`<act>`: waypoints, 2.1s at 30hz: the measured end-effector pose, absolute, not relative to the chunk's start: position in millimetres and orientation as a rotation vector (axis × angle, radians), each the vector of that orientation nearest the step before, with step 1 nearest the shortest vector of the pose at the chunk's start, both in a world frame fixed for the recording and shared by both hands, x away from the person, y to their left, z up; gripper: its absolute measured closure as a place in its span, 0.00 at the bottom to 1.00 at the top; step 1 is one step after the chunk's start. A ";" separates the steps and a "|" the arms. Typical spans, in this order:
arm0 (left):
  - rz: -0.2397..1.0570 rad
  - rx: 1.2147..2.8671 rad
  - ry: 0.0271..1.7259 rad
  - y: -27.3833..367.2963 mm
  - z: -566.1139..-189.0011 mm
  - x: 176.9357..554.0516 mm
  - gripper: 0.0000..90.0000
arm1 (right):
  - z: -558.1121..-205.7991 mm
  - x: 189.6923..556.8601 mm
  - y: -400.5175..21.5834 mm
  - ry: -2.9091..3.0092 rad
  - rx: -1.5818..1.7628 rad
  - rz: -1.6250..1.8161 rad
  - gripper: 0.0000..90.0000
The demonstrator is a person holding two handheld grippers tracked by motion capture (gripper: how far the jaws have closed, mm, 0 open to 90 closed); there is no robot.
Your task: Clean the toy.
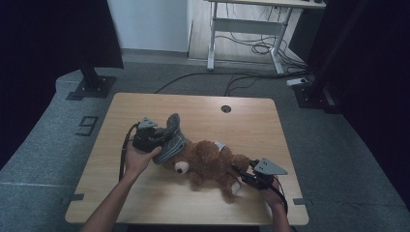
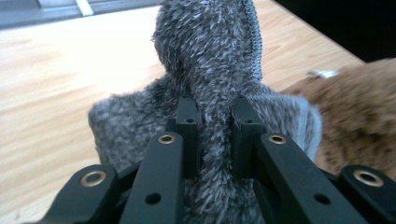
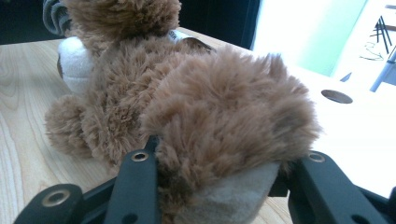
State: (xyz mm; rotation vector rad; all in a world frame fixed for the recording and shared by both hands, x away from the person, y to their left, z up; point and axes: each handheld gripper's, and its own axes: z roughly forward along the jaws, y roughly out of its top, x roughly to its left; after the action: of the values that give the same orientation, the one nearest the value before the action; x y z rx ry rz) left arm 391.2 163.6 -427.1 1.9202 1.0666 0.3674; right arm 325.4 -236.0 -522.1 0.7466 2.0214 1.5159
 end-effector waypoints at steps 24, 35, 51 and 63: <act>0.244 1.987 0.954 118.0 -446.4 390.2 0.85 | -522.1 325.3 -235.6 2.027 0.734 1.538 0.65; 0.343 1.922 1.044 168.9 -442.7 380.3 0.85 | -521.5 325.3 -235.6 2.031 0.729 1.530 0.65; 0.368 1.968 0.992 118.2 -413.5 405.7 0.85 | -521.8 326.7 -237.6 2.022 0.746 1.527 0.64; 0.252 1.978 1.023 124.8 -453.8 399.9 0.86 | -515.7 324.9 -236.1 2.010 0.771 1.547 0.53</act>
State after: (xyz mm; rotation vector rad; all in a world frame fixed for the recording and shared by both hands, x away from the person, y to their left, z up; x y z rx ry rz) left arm 399.9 124.8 -453.8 1.9782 1.0226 0.2517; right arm 324.9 -236.1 -515.7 0.7709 2.0104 1.5475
